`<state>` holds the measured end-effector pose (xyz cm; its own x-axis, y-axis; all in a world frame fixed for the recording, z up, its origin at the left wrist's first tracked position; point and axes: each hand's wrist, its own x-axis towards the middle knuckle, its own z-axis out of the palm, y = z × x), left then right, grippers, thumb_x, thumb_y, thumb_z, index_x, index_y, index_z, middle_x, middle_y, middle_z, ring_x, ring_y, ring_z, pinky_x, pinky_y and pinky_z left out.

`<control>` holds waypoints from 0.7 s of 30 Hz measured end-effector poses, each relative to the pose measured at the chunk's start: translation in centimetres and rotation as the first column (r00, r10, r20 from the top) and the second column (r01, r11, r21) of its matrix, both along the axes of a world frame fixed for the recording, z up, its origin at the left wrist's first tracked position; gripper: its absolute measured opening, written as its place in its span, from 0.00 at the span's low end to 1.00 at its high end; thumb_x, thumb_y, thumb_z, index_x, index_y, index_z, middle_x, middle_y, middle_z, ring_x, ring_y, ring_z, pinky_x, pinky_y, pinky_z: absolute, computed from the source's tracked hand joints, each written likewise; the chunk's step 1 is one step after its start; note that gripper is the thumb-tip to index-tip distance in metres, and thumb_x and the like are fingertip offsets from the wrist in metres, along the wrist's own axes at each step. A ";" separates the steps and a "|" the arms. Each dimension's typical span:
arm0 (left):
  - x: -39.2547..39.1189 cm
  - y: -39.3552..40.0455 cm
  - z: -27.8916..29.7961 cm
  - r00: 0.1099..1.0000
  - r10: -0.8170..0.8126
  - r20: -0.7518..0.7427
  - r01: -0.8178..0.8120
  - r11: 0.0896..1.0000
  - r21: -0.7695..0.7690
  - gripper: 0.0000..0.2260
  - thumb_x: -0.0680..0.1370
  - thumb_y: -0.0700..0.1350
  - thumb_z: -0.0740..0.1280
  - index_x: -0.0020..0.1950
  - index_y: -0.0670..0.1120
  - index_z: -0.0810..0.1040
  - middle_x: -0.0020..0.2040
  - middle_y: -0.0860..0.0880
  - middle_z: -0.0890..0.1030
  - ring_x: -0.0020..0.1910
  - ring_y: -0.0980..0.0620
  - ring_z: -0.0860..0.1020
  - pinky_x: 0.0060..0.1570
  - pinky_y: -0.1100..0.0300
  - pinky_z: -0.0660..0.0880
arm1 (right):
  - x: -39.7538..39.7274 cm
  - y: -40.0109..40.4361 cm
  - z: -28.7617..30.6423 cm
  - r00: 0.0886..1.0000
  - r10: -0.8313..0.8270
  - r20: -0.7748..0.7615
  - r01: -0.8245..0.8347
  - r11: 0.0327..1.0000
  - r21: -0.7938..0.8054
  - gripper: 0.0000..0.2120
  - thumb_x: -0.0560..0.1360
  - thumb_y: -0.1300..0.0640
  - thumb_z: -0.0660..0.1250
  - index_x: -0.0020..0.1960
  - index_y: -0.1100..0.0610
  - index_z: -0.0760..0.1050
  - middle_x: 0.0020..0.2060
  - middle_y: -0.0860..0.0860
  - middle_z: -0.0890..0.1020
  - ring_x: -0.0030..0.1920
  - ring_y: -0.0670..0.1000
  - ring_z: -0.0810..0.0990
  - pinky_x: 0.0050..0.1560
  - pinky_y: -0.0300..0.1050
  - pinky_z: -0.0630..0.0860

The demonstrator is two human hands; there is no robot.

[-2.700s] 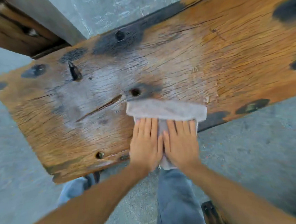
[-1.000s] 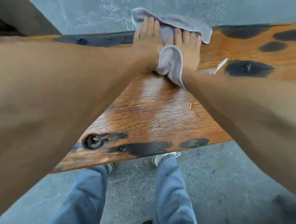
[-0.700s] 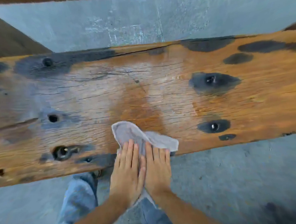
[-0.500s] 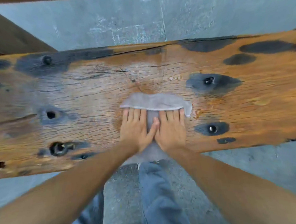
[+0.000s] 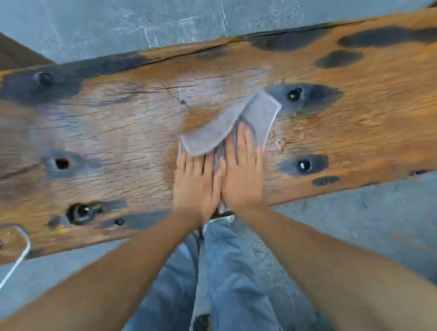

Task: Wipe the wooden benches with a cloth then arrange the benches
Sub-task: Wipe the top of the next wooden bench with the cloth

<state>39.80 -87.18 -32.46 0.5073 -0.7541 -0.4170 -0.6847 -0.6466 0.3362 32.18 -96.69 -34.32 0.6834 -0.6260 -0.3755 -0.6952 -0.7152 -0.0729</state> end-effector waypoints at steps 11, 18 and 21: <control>1.6 3.1 1.5 0.959 -0.235 -0.158 0.268 0.935 0.235 0.34 0.79 0.56 0.34 0.81 0.45 0.58 0.80 0.43 0.61 0.81 0.44 0.55 0.79 0.48 0.41 | -3.4 2.0 1.4 0.970 -0.241 -0.017 0.238 0.944 0.227 0.29 0.83 0.48 0.44 0.82 0.56 0.54 0.82 0.54 0.53 0.82 0.53 0.50 0.80 0.57 0.45; 12.7 -20.0 -0.4 0.984 -0.137 0.112 0.123 0.985 0.121 0.27 0.84 0.55 0.45 0.79 0.43 0.61 0.78 0.38 0.63 0.79 0.40 0.58 0.78 0.43 0.47 | 9.8 -18.6 -0.5 0.968 -0.214 0.132 0.215 0.977 0.008 0.30 0.84 0.48 0.47 0.83 0.53 0.45 0.82 0.50 0.47 0.82 0.50 0.45 0.80 0.56 0.42; 11.2 -26.7 -0.6 0.994 -0.096 0.045 0.089 0.988 0.129 0.27 0.84 0.54 0.42 0.81 0.44 0.56 0.81 0.40 0.58 0.80 0.40 0.56 0.78 0.43 0.50 | 9.9 -24.4 -0.4 0.999 -0.038 0.017 0.037 0.999 0.016 0.37 0.80 0.47 0.54 0.83 0.56 0.42 0.82 0.53 0.44 0.82 0.53 0.42 0.80 0.56 0.40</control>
<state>50.95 -113.84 -33.05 0.4610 -0.7414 -0.4876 -0.7577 -0.6149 0.2185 42.07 -121.06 -34.74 0.6660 -0.6455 -0.3737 -0.7200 -0.6873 -0.0958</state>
